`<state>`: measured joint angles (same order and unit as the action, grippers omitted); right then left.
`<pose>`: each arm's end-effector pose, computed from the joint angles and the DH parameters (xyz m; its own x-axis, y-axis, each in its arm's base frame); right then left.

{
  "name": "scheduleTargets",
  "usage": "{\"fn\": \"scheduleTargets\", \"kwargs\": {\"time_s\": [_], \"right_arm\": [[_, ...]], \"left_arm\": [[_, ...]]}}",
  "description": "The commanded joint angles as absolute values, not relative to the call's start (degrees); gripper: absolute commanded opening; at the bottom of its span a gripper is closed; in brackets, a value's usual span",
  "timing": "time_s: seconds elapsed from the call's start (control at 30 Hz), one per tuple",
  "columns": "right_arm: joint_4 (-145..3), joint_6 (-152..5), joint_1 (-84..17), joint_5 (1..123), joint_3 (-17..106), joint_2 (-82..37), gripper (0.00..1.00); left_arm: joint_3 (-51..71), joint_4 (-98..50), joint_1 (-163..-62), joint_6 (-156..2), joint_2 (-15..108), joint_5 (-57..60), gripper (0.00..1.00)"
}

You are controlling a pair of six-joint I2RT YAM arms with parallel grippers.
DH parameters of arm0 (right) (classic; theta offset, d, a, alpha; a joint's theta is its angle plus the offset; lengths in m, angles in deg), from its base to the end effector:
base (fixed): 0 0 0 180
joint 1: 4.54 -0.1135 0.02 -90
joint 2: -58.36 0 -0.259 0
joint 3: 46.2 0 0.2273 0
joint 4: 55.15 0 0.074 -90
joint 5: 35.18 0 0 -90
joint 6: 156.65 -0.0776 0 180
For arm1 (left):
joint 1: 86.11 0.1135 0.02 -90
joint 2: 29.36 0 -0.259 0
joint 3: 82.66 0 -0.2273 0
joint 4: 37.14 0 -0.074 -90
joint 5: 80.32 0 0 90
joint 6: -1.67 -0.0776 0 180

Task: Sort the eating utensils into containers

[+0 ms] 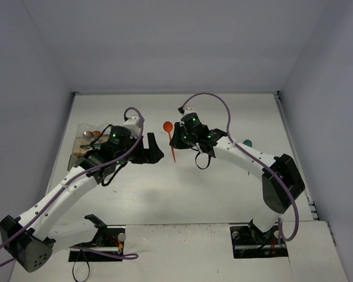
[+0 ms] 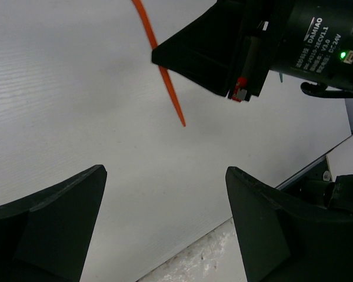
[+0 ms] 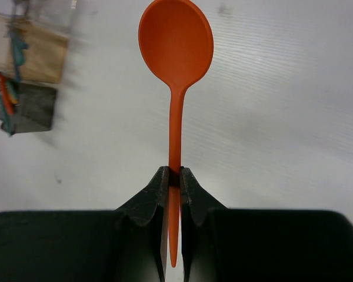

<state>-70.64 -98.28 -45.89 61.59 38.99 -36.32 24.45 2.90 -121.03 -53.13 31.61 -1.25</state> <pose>0.2959 0.2726 0.2704 -0.6560 0.1164 -0.7457 -0.4606 0.7209 0.5178 0.1959 -0.1547 0.3161 -0.7188 -0.1884 -0.6692 0.3486 0.7352 -0.5814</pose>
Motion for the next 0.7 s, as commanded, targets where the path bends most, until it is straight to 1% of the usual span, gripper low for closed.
{"fn": "scheduleTargets", "kwargs": {"time_s": [0.0,0.27,0.4,0.57,0.67], "right_arm": [[-69.31,-102.1,-48.16,62.0,42.26,-32.35,0.0],[-69.26,-104.56,-48.57,61.36,42.67,-29.41,0.0],[-69.31,-105.14,-48.57,61.07,42.5,-28.67,0.0],[-69.23,-105.28,-48.31,61.34,42.58,-28.29,0.0],[-69.29,-105.75,-48.29,61.52,42.54,-28.11,0.0]], "left_arm": [[23.61,-7.91,-124.31,-49.08,33.27,5.39,0.76],[25.82,-11.26,-126.24,-45.49,37.0,9.1,0.59],[26.22,-12.25,-126.28,-44.59,38.89,9.15,0.53],[27.58,-16.18,-126.54,-43.29,40.24,8.49,0.5],[27.87,-18.16,-126.6,-42.73,40.99,8.06,0.47]]}}
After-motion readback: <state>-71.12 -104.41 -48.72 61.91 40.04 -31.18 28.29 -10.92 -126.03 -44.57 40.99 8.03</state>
